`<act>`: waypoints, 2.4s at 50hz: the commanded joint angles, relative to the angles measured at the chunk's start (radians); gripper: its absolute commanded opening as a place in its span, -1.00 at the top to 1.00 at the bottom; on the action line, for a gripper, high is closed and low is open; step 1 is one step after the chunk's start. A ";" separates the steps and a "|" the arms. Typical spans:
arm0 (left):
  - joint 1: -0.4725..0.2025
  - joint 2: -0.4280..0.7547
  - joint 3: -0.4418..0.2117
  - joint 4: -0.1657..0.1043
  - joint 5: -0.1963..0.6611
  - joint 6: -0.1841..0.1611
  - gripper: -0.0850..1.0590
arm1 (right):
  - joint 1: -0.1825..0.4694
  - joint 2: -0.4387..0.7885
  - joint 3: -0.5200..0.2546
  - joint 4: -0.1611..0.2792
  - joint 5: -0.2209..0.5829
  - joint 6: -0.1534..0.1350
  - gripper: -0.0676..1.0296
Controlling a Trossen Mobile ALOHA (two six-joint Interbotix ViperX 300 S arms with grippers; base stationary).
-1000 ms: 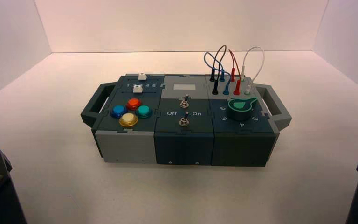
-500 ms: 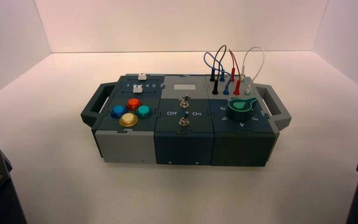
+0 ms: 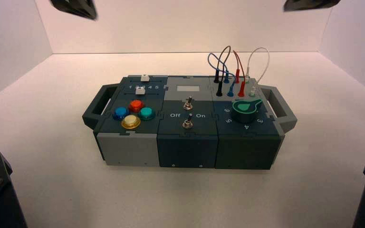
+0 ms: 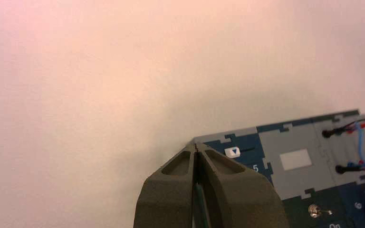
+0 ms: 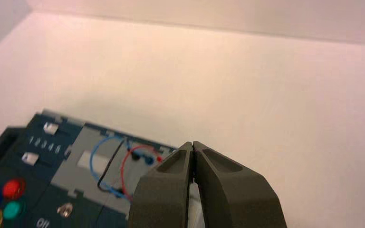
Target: Move the top slider to position 4.
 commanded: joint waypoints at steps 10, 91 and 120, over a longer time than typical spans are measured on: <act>-0.064 0.196 -0.103 0.002 -0.002 0.002 0.91 | 0.038 0.106 -0.060 0.003 0.006 -0.002 0.92; -0.147 0.489 -0.222 0.003 0.021 0.014 0.91 | 0.044 0.153 -0.071 0.000 -0.002 -0.009 0.92; -0.172 0.491 -0.232 0.003 0.035 0.014 0.91 | 0.044 0.153 -0.072 0.000 -0.002 -0.009 0.92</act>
